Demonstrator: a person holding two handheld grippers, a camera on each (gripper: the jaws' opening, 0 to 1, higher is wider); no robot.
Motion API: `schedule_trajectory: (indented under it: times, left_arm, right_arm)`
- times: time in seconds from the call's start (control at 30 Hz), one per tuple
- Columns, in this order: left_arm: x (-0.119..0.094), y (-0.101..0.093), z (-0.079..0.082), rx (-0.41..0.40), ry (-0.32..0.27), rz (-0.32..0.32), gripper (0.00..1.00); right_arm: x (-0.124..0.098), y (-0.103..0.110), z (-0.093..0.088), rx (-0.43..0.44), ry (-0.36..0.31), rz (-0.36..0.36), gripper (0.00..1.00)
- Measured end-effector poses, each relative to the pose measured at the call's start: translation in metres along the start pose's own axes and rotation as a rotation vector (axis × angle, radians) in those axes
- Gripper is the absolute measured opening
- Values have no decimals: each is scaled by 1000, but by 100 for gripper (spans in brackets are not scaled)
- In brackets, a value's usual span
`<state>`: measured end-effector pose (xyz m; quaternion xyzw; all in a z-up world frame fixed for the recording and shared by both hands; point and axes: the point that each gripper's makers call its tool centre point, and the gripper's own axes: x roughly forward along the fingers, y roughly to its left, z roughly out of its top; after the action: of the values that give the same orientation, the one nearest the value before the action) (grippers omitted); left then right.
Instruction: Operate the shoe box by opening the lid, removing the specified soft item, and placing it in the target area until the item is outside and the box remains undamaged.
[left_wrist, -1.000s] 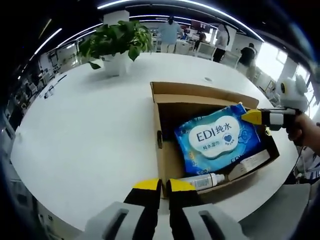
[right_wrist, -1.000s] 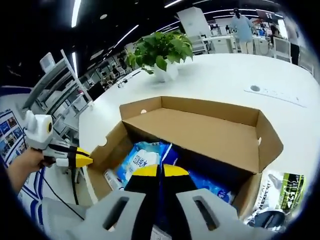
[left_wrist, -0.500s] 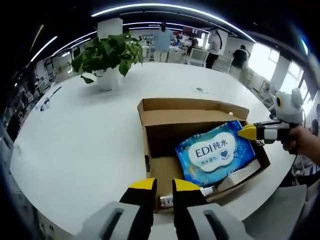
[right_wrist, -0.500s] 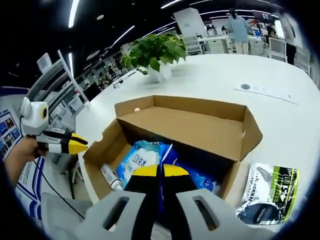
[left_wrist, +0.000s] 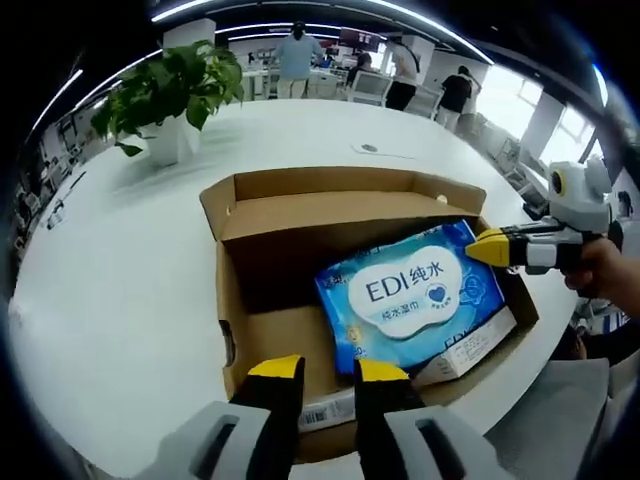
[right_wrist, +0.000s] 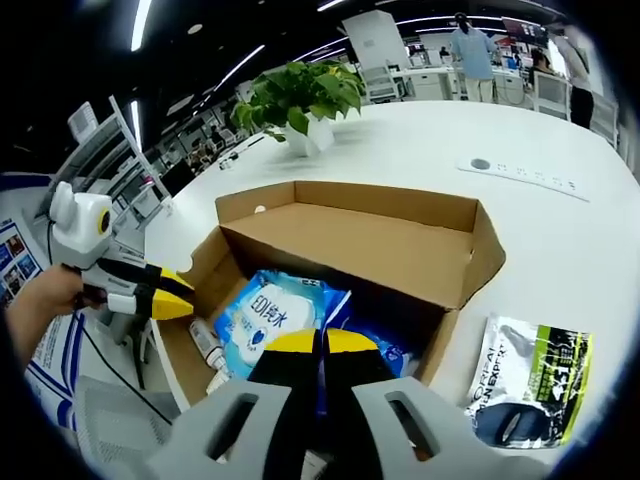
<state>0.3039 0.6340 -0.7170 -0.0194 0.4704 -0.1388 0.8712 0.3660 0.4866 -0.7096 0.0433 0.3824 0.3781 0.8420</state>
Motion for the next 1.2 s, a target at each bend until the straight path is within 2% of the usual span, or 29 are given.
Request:
schedule_trajectory:
  times: [0.4, 0.63, 0.7, 0.73, 0.93, 1.07, 1.2]
  left_arm:
    - [28, -3, 0, -71, 59, -73, 20]
    - [39, -16, -6, -168, 92, -183, 18]
    - [41, -14, -8, -182, 99, -172, 15]
    - [42, -10, -10, -180, 101, -142, 11]
    - [40, -17, -10, -172, 101, -146, 4]
    - [36, -18, -9, -165, 94, -127, 2]
    - [28, -19, -8, -155, 73, -119, 2]
  right_arm:
    - [2, -6, -4, -31, 14, -13, 0]
    - [3, -8, -7, -50, 21, -10, 0]
    - [2, -8, -7, -51, 20, -8, 0]
    - [2, -8, -7, -50, 20, -8, 0]
    - [2, -7, -8, -40, 14, -7, 0]
    - [1, -6, -8, -56, 11, -10, 0]
    - [-1, -6, -7, -31, 3, -11, 0]
